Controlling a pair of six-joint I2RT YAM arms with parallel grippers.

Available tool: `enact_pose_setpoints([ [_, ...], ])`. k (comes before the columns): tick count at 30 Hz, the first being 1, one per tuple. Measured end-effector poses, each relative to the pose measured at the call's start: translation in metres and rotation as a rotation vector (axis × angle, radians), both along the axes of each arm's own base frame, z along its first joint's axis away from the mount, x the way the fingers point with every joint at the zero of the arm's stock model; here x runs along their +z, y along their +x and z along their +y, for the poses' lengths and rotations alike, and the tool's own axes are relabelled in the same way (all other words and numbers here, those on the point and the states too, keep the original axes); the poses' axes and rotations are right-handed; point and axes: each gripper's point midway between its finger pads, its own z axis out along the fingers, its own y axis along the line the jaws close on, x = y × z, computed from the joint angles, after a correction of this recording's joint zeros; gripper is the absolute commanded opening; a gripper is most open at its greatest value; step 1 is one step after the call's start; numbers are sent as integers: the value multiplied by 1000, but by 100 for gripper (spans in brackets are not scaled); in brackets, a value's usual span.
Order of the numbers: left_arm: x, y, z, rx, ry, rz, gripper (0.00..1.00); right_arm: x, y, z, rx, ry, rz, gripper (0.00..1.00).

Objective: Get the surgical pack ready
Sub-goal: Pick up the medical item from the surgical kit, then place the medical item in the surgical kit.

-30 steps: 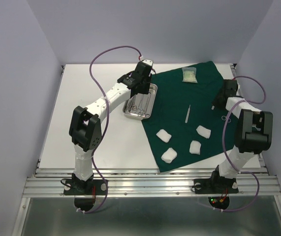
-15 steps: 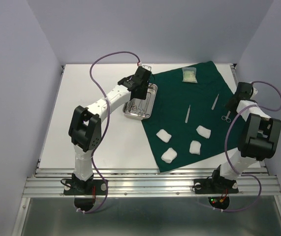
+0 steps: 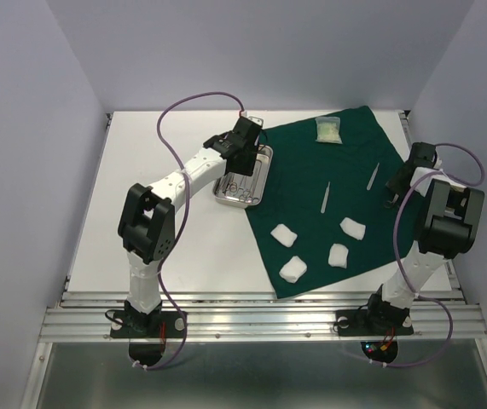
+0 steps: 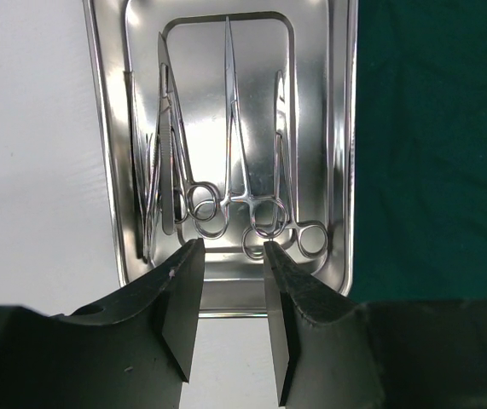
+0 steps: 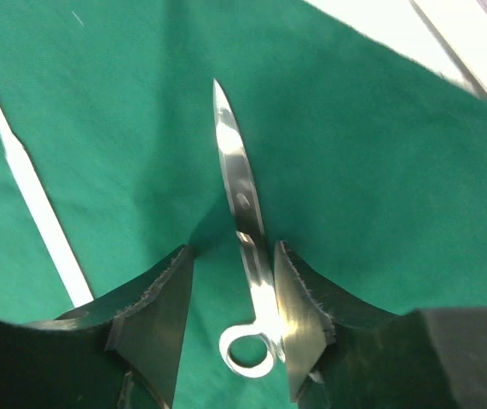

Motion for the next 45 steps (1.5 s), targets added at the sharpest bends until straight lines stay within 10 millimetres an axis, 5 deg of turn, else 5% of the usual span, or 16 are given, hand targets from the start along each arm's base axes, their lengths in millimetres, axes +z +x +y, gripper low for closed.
enact_pose_setpoints([
  [4,0,-1,0,-2,0,3,45,-1,11,-4,5,-3,-2,39],
  [11,7,2,-2,0,-7,-7,45,-2,12,-5,11,-5,3,10],
  [20,7,3,-1,3,-5,-11,45,2,-7,4,17,5,3,4],
  [32,12,7,-4,-2,-10,-25,45,46,-19,26,60,29,-101,2],
  [36,12,7,-4,0,-13,-25,45,61,-9,58,129,30,-133,2],
  [45,13,7,-6,15,-34,-22,45,77,45,209,433,91,-181,2],
])
